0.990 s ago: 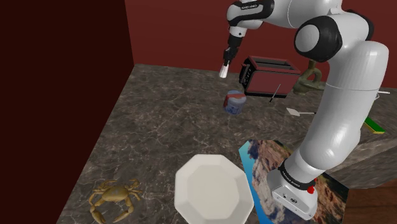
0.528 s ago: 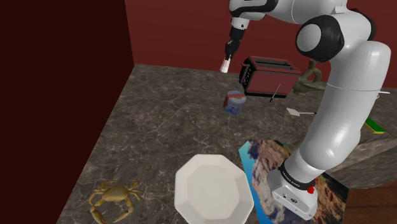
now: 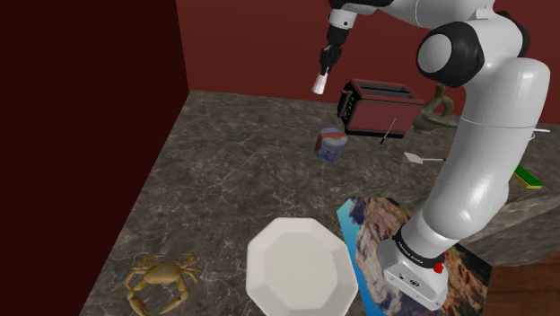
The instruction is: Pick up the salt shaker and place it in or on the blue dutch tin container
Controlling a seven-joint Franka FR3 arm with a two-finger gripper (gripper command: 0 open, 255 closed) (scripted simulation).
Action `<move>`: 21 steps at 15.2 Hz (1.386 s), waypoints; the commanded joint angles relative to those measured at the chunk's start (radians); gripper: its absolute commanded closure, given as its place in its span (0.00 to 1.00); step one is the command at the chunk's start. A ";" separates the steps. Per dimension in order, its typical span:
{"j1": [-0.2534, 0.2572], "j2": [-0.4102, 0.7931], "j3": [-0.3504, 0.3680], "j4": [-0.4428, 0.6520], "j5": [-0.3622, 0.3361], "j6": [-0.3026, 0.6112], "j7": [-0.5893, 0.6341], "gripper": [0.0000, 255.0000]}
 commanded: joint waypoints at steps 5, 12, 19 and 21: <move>0.043 -0.190 0.000 -0.217 -0.047 0.036 0.032 1.00; 0.084 -0.488 0.029 -0.532 -0.120 0.069 0.110 1.00; 0.091 -0.751 0.081 -0.754 -0.160 0.036 0.189 1.00; 0.090 -0.753 0.081 -0.782 -0.160 0.063 0.187 1.00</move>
